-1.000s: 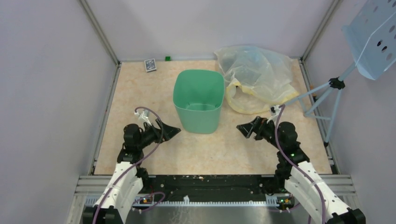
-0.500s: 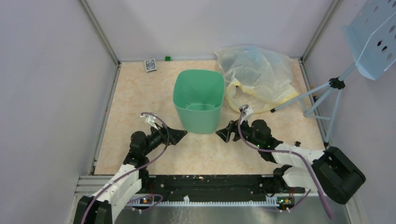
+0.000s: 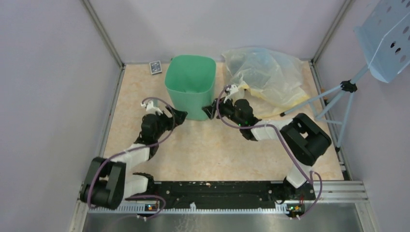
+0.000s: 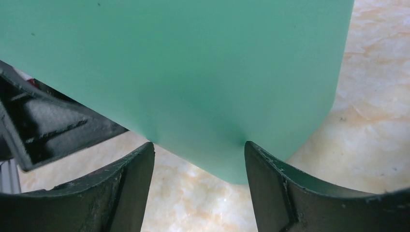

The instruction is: Put the trash bags into the trash bin

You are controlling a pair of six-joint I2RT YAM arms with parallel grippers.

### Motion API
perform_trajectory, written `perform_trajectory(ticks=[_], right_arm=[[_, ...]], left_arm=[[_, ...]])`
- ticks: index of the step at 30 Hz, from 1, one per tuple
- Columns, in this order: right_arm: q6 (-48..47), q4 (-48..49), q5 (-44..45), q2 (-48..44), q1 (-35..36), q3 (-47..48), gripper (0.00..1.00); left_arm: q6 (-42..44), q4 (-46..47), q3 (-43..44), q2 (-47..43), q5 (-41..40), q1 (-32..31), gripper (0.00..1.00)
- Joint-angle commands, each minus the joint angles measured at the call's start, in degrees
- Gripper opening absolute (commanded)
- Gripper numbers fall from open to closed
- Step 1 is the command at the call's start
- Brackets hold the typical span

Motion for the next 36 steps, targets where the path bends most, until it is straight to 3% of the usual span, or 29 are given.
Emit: perform_trajectory(ticks=[1,5,12,15,21,27,33,36], right_arm=[[2.3,3.9,1.4,3.0,-2.4,6.0,0.68],[2.6,-1.7,2.6,-1.2,-4.6,4.8,0.68],[-1.1,-18.2,6.9,-12.3,-8.7,0.7,0.68],[-3.7,-24.7,11.3,-15.2,-9.5,0.5,0.68],[-6.5,-32.2,13.4,-17.9,-10.6,1.1,0.71],[-4.5,-36.9,20.5,-14.7,-11.1,4.0,0.73],[-3.8,-36.1,18.6,-16.9,-11.3,2.4,0.81],[-2.7,-35.0,19.1,-17.3,-12.1,1.9,0.82]], left_arm=[[1.5,3.7,11.2,10.7,-0.3,3.6,0.99],[0.5,8.3,16.1,17.8,4.8,5.8,0.99],[-8.5,27.0,22.1,33.9,16.2,5.4,0.99],[-10.6,28.3,22.1,35.9,15.3,5.3,0.99],[-3.0,15.5,18.2,25.3,13.3,4.5,0.99],[3.4,2.1,14.6,13.3,12.4,1.6,0.99],[8.4,-7.4,13.7,4.0,12.0,-5.1,0.99],[11.0,-11.4,14.3,0.8,7.7,-9.3,0.99]])
